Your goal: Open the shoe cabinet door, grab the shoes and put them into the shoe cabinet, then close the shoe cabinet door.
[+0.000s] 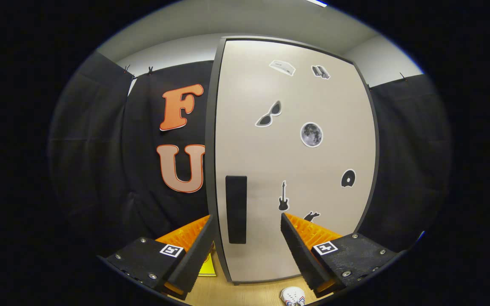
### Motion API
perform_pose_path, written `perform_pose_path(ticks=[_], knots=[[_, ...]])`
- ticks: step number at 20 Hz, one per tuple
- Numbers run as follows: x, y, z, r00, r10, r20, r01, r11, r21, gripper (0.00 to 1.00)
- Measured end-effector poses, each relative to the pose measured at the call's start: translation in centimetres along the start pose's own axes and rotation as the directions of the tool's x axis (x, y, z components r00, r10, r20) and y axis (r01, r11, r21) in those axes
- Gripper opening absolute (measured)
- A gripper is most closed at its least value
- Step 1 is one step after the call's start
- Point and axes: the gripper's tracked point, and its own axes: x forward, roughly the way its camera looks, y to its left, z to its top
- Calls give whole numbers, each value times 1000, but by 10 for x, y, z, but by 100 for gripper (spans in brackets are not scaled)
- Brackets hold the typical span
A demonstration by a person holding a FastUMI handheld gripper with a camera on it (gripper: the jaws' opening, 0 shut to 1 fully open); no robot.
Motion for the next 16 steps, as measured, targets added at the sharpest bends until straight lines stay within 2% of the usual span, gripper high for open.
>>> perform_pose_path(ticks=[3, 7, 9, 10, 11, 13, 16], knots=[[27, 5, -7, 999, -28, -21, 28, 1000, 5, 94], [54, 8, -15, 997, -41, -63, 45, 998, 50, 85], [56, 14, -17, 998, -22, -63, 27, 997, 75, 77], [54, 17, -16, 998, -11, -62, 15, 998, 67, 66], [56, 19, -18, 998, -11, -65, 14, 999, 48, 63], [55, 18, -19, 998, -6, -59, 7, 1000, 30, 41], [49, 19, -19, 998, 27, -60, -25, 999, 46, 34]])
